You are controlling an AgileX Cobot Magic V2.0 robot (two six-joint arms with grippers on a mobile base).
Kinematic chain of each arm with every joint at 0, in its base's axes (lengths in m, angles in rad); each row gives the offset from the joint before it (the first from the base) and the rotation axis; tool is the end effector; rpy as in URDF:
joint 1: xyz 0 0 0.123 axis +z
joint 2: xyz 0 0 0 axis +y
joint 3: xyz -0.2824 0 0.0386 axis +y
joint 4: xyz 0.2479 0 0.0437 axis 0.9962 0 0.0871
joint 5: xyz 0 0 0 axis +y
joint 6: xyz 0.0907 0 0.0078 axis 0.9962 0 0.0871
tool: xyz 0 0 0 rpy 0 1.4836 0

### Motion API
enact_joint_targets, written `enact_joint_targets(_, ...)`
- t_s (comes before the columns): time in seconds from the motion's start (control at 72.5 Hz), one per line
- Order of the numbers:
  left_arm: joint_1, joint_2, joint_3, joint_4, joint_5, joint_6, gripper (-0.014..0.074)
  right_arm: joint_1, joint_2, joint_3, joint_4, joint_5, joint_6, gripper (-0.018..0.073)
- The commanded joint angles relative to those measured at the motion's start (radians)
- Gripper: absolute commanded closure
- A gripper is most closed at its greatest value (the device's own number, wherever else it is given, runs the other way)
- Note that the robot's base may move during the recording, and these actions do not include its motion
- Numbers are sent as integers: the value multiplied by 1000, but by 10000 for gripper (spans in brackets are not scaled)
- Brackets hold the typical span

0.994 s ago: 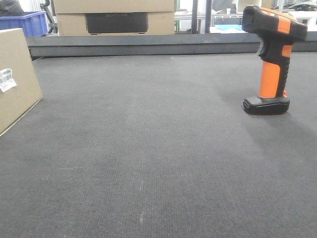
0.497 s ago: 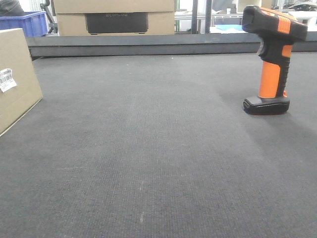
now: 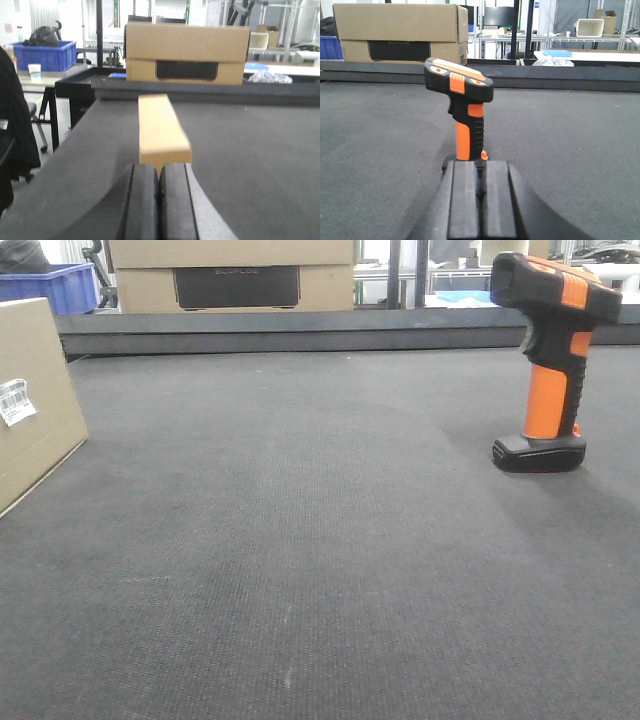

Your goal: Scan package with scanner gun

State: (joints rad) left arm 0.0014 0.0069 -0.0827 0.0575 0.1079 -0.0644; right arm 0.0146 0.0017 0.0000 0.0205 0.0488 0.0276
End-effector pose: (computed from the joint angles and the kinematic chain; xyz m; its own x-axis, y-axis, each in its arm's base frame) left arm 0.0527 0.0006 0.2308 0.0553 -0.0072 -0.9984 -0.0072 0.9999 -0.0076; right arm 0.0566 0.0009 0.2086 0.0359 0.0486 -0.9982 -0.0173 0.9987 0.0480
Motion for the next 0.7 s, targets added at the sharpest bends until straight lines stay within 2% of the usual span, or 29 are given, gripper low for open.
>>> enact_joint_targets(0.0,4,-7,55,-2,-83,7,708,3,-2,0,-9,-13,-3,727)
enact_joint_targets(0.097,4,-7,83,-37,-158,7,708,3,-2,0,-9,-13,-3,727)
enact_joint_targets(0.124,4,-7,83,-48,-108,7,708,3,-2,0,-9,-13,-3,727)
enact_joint_targets(0.221,4,-7,83,-58,-70,7,708,3,-2,0,-9,-13,-3,727)
enact_joint_targets(0.69,4,-7,83,-51,-72,7,708,3,-2,0,-9,-17,-3,727)
